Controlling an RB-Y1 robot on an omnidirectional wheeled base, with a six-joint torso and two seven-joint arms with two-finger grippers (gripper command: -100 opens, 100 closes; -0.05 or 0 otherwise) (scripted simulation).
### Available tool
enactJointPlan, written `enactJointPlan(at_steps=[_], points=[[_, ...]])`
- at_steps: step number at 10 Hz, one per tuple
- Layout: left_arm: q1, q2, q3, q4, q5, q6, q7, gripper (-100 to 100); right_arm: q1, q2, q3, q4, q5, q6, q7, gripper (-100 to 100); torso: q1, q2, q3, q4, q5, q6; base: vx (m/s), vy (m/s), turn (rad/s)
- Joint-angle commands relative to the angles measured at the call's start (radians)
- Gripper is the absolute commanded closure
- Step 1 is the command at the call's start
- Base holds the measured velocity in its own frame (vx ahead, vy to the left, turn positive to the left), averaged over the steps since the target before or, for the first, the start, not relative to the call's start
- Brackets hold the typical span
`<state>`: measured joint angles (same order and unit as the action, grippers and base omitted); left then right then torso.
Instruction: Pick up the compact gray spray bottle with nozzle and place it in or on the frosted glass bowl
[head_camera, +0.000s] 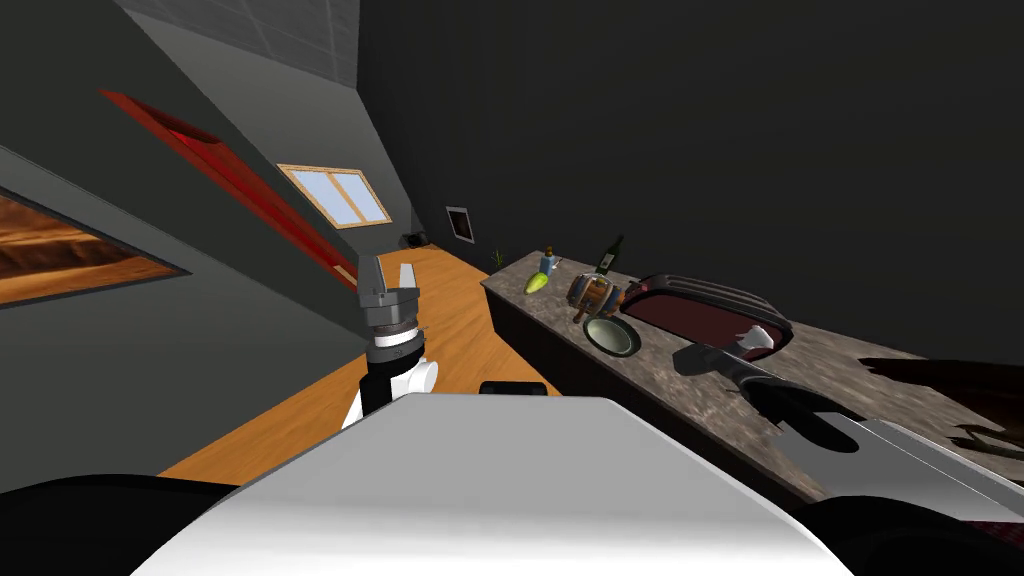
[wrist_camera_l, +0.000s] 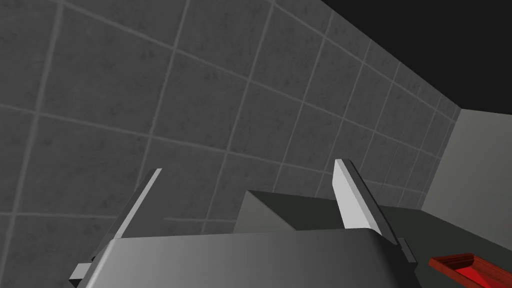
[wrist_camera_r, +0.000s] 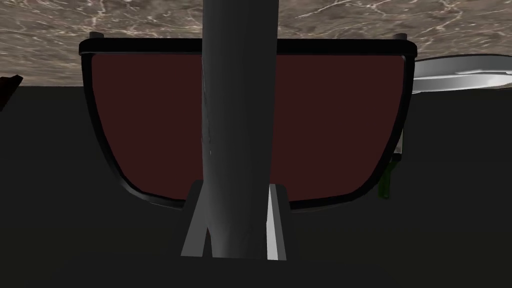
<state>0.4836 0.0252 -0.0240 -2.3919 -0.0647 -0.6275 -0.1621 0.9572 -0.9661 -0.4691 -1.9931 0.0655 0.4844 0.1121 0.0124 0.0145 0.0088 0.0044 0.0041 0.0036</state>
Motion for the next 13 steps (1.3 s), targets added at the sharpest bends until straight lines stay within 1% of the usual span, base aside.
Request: enactJointPlan(at_steps=[1, 3, 7, 8, 9, 10, 11, 13], points=[[0.000, 0.000, 0.000, 0.000, 0.000, 0.000, 0.000, 0, 0.016, -0.019, -0.033, -0.029, -0.031, 0.009, -0.002, 100, 0.000, 0.000, 0.000, 0.000, 0.000, 0.000, -0.119, 0.121, -0.128], [0.000, 0.000, 0.000, 0.000, 0.000, 0.000, 0.000, 0, 0.032, -0.036, -0.068, -0.067, -0.061, 0.020, -0.002, 100, -0.002, -0.001, 0.000, 0.000, 0.000, 0.000, -0.086, 0.104, -0.137], [0.000, 0.000, 0.000, 0.000, 0.000, 0.000, 0.000, 0, 0.065, -0.074, -0.131, -0.135, -0.114, 0.046, -0.006, 100, -0.003, -0.005, -0.002, 0.000, 0.000, -0.002, -0.047, 0.096, -0.099], [0.000, 0.000, 0.000, 0.000, 0.000, 0.000, 0.000, 0, 0.082, -0.093, -0.156, -0.162, -0.135, 0.059, -0.010, 100, -0.002, -0.006, -0.003, 0.000, 0.000, -0.002, -0.038, 0.104, -0.128], [0.000, 0.000, 0.000, 0.000, 0.000, 0.000, 0.000, 0, 0.090, -0.102, -0.168, -0.174, -0.145, 0.066, -0.012, 100, -0.002, -0.006, -0.003, 0.000, 0.000, -0.002, -0.035, 0.091, -0.093], [0.000, 0.000, 0.000, 0.000, 0.000, 0.000, 0.000, 0, 0.105, -0.119, -0.188, -0.196, -0.163, 0.078, -0.017, 100, -0.002, -0.007, -0.003, -0.001, 0.000, -0.002, -0.018, 0.083, -0.085], [0.000, 0.000, 0.000, 0.000, 0.000, 0.000, 0.000, 0, 0.113, -0.128, -0.197, -0.206, -0.171, 0.083, -0.020, 100, -0.002, -0.008, -0.004, -0.001, 0.000, -0.003, -0.001, 0.070, -0.051], [0.000, 0.000, 0.000, 0.000, 0.000, 0.000, 0.000, 0, 0.144, -0.162, -0.231, -0.243, -0.199, 0.107, -0.033, 100, -0.004, -0.011, -0.006, -0.002, 0.000, -0.004, 0.024, 0.061, -0.052]])
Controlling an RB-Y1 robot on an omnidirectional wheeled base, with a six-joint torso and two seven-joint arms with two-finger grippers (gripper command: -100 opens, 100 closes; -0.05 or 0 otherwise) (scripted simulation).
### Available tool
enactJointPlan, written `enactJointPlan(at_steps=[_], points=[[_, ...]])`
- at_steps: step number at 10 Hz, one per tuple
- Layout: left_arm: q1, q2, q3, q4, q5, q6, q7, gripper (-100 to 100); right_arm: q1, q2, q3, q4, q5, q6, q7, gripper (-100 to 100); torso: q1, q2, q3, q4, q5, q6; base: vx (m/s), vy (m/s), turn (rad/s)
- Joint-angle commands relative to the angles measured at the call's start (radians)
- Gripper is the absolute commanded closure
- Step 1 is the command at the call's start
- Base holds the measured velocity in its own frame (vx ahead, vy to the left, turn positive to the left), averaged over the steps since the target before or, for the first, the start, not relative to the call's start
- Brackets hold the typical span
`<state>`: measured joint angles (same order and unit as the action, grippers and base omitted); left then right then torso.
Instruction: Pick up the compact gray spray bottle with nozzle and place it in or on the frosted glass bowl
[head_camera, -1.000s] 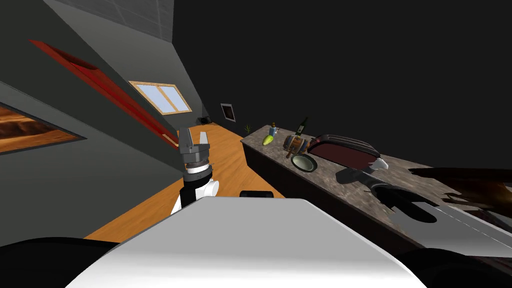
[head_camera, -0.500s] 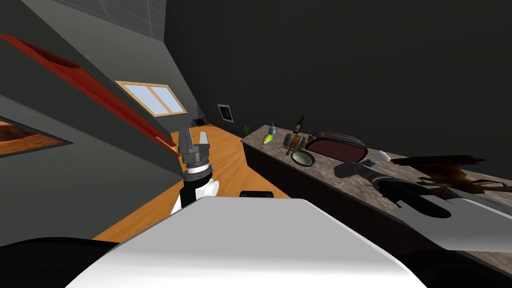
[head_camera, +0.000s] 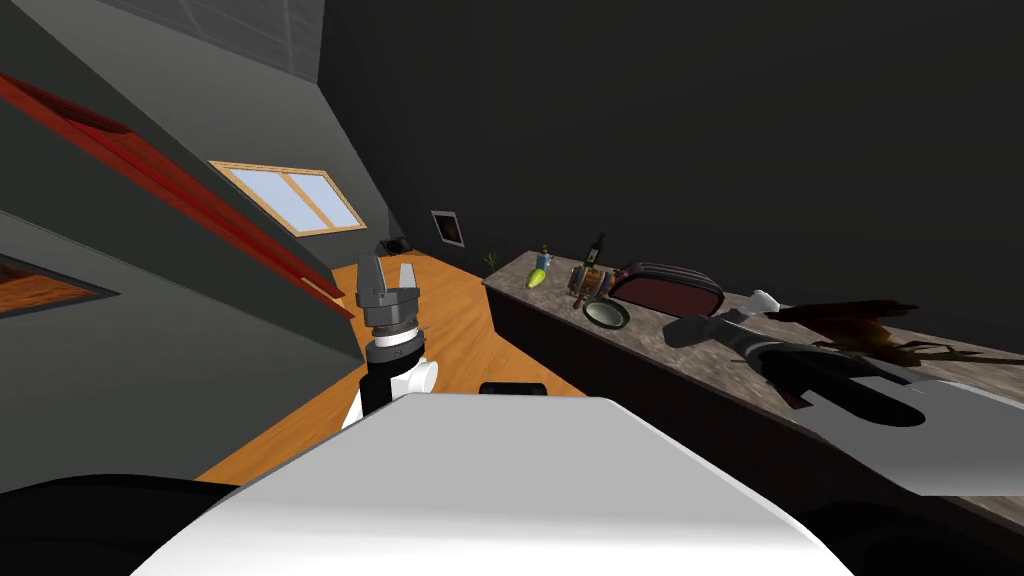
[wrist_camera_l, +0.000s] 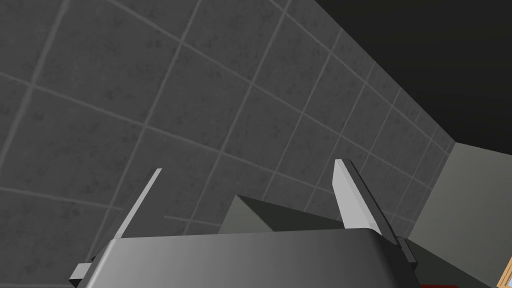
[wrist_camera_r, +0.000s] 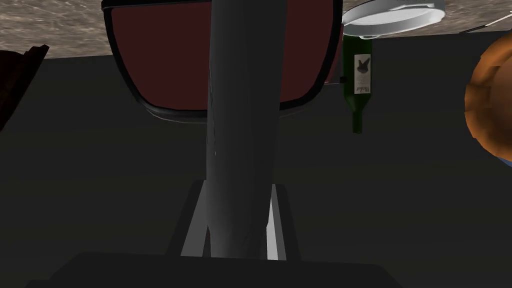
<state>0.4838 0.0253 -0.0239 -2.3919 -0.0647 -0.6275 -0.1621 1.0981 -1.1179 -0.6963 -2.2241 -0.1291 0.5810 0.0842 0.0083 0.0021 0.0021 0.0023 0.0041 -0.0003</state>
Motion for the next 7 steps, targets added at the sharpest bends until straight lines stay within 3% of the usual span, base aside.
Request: enactJointPlan(at_steps=[1, 4, 7], points=[[0.000, 0.000, 0.000, 0.000, 0.000, 0.000, 0.000, 0, 0.021, -0.029, -0.021, -0.032, -0.016, 0.025, -0.013, 100, 0.000, 0.000, 0.000, 0.000, 0.000, 0.000, 0.039, 0.074, -0.028], [0.000, 0.000, 0.000, 0.000, 0.000, 0.000, 0.000, 0, 0.069, -0.067, -0.054, -0.074, -0.031, 0.065, -0.032, 100, 0.000, -0.006, -0.003, -0.001, 0.000, -0.002, 0.092, 0.060, 0.010], [0.000, 0.000, 0.000, 0.000, 0.000, 0.000, 0.000, 0, 0.147, -0.116, -0.091, -0.126, -0.031, 0.133, -0.060, 100, 0.000, -0.013, -0.008, -0.004, 0.000, -0.003, 0.164, 0.057, 0.079]])
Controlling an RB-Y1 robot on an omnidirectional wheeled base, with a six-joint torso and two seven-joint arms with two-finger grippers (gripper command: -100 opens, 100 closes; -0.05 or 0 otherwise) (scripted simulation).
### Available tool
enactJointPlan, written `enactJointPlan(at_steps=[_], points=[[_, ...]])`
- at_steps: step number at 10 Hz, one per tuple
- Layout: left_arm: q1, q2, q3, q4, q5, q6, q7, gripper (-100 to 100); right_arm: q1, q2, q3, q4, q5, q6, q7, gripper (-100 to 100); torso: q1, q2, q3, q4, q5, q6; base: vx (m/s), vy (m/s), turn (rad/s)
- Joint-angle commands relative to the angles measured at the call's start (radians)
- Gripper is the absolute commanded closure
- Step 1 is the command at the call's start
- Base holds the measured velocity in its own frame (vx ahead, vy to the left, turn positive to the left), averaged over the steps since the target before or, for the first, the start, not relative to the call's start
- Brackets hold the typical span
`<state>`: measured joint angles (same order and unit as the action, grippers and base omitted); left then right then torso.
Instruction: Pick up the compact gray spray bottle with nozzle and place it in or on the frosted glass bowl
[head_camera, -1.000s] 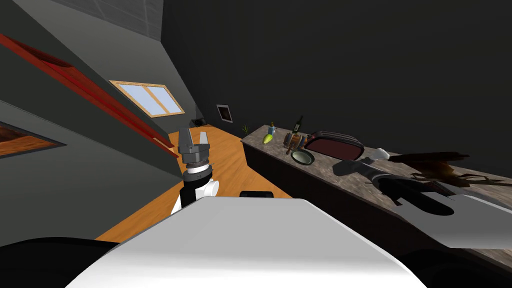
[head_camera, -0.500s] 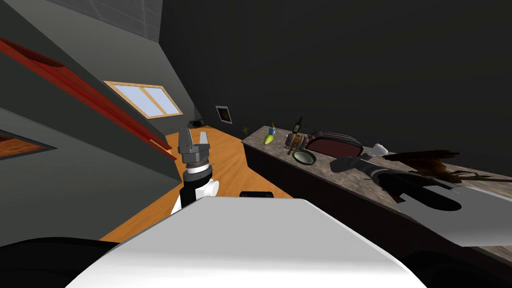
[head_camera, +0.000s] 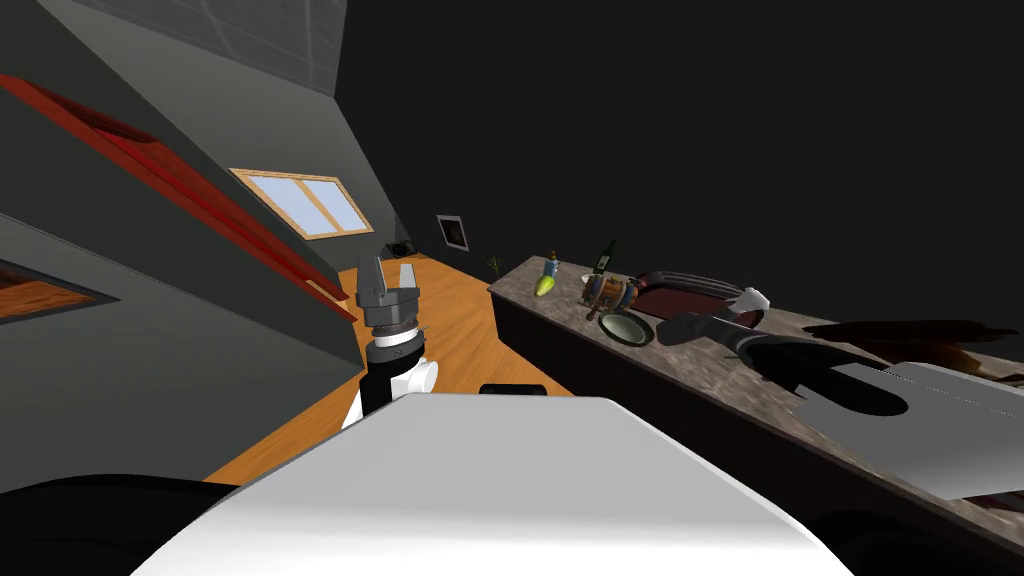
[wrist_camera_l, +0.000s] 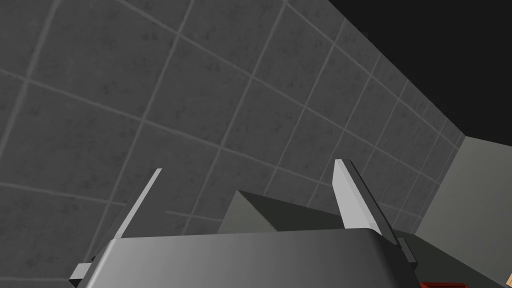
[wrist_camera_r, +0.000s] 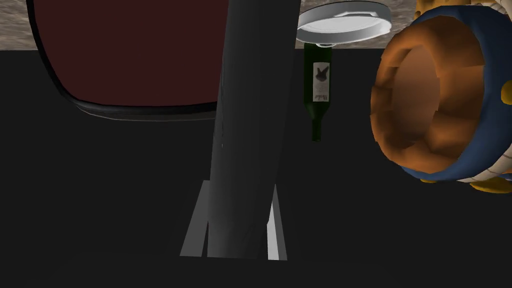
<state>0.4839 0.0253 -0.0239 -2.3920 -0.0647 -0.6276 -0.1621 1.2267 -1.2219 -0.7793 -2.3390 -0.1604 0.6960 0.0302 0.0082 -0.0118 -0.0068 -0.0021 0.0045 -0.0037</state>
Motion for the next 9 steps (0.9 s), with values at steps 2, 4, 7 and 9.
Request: enactJointPlan(at_steps=[2, 4, 7, 9], points=[[0.000, 0.000, 0.000, 0.000, 0.000, 0.000, 0.000, 0, 0.060, -0.036, -0.026, -0.036, 0.006, 0.055, -0.021, 100, 0.000, -0.001, -0.001, -0.001, 0.000, 0.001, 0.185, 0.044, 0.077], [0.000, 0.000, 0.000, 0.000, 0.000, 0.000, 0.000, 0, 0.087, -0.051, -0.037, -0.053, 0.010, 0.079, -0.031, 100, -0.001, -0.002, -0.002, -0.002, 0.001, 0.001, 0.153, 0.029, 0.050], [0.000, 0.000, 0.000, 0.000, 0.000, 0.000, 0.000, 0, 0.076, -0.046, -0.032, -0.049, 0.010, 0.071, -0.030, -100, -0.003, 0.009, 0.004, 0.001, 0.000, 0.002, 0.024, 0.003, 0.000], [0.000, 0.000, 0.000, 0.000, 0.000, 0.000, 0.000, 0, 0.077, -0.046, -0.033, -0.049, 0.010, 0.072, -0.030, -100, -0.003, 0.009, 0.004, 0.001, -0.001, 0.001, 0.000, 0.000, 0.000]])
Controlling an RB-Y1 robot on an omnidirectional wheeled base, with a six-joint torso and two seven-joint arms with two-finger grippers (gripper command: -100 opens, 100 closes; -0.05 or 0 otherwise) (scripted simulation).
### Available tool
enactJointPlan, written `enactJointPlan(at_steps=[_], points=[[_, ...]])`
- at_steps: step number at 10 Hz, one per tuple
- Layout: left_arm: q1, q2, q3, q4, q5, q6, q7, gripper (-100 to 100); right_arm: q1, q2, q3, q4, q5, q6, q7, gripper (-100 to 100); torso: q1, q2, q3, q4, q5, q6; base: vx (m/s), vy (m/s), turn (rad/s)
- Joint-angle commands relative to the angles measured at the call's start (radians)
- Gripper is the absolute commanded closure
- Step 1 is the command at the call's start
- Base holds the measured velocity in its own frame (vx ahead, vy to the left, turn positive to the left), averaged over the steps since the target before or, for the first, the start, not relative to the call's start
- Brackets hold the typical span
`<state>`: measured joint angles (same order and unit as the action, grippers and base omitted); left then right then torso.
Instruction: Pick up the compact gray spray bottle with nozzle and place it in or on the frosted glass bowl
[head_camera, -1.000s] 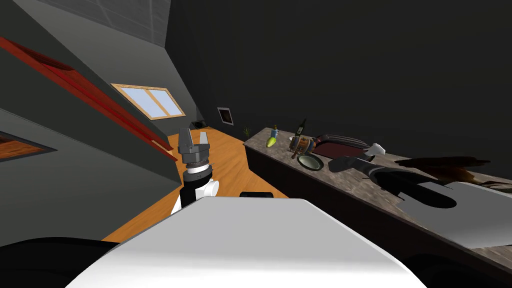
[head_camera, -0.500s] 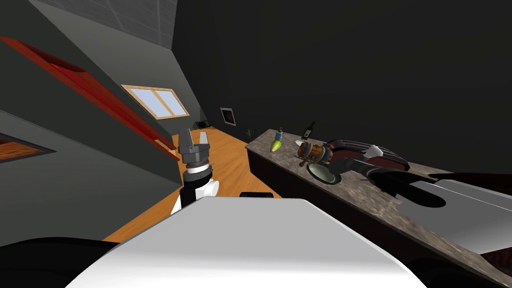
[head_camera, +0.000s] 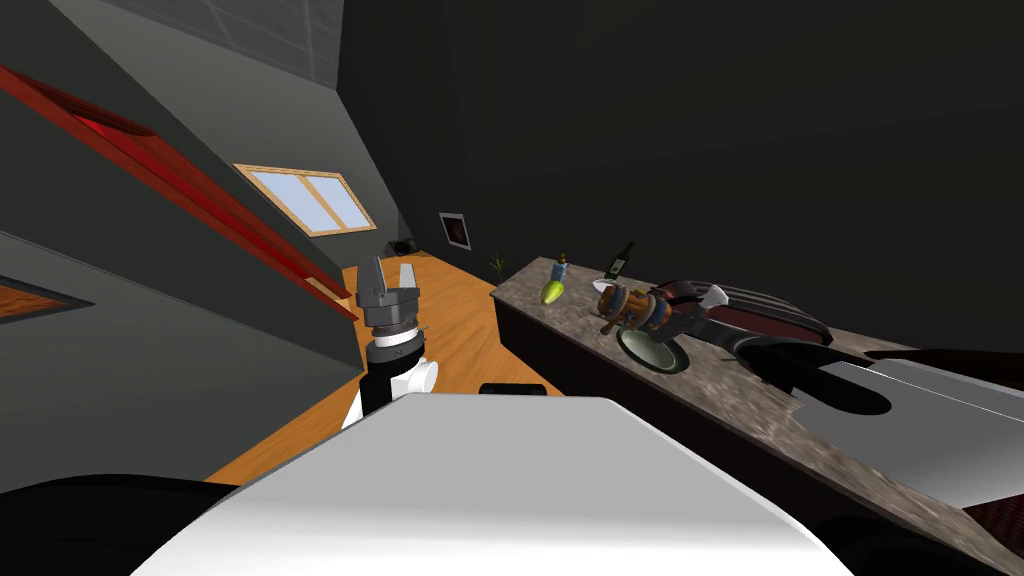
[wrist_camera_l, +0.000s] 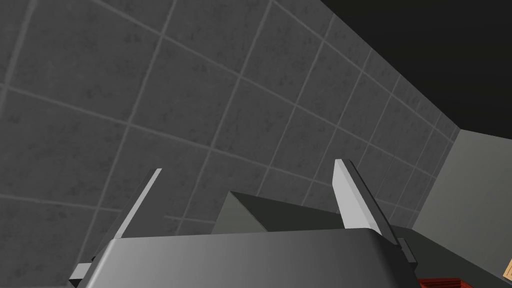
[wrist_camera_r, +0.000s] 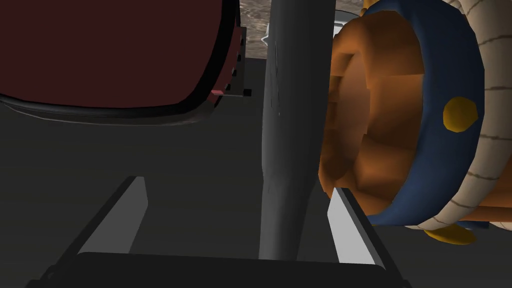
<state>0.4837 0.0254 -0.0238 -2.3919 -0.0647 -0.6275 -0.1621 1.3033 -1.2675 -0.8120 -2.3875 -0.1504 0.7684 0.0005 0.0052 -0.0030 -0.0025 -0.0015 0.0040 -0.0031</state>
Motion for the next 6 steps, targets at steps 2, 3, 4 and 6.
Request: enactJointPlan(at_steps=[2, 3, 4, 6], points=[[0.000, 0.000, 0.000, 0.000, 0.000, 0.000, 0.000, 0, 0.000, 0.000, 0.000, 0.000, 0.000, 0.000, 0.000, 0, 0.000, 0.000, 0.000, 0.000, 0.000, 0.000, 0.000, 0.000, 0.000], [0.000, 0.000, 0.000, 0.000, 0.000, 0.000, 0.000, 0, 0.014, -0.016, -0.033, -0.016, -0.020, 0.017, -0.006, -100, 0.000, 0.000, 0.000, 0.000, 0.000, 0.000, -0.002, -0.019, -0.058], [0.000, 0.000, 0.000, 0.000, 0.000, 0.000, 0.000, 0, 0.029, -0.032, -0.058, -0.032, -0.041, 0.035, -0.011, -100, -0.001, 0.000, 0.000, 0.000, 0.000, 0.000, -0.002, -0.041, -0.080], [0.000, 0.000, 0.000, 0.000, 0.000, 0.000, 0.000, 0, 0.043, -0.049, -0.098, -0.049, -0.061, 0.052, -0.017, -100, -0.002, 0.000, 0.000, 0.000, 0.000, 0.000, 0.000, -0.033, -0.037]])
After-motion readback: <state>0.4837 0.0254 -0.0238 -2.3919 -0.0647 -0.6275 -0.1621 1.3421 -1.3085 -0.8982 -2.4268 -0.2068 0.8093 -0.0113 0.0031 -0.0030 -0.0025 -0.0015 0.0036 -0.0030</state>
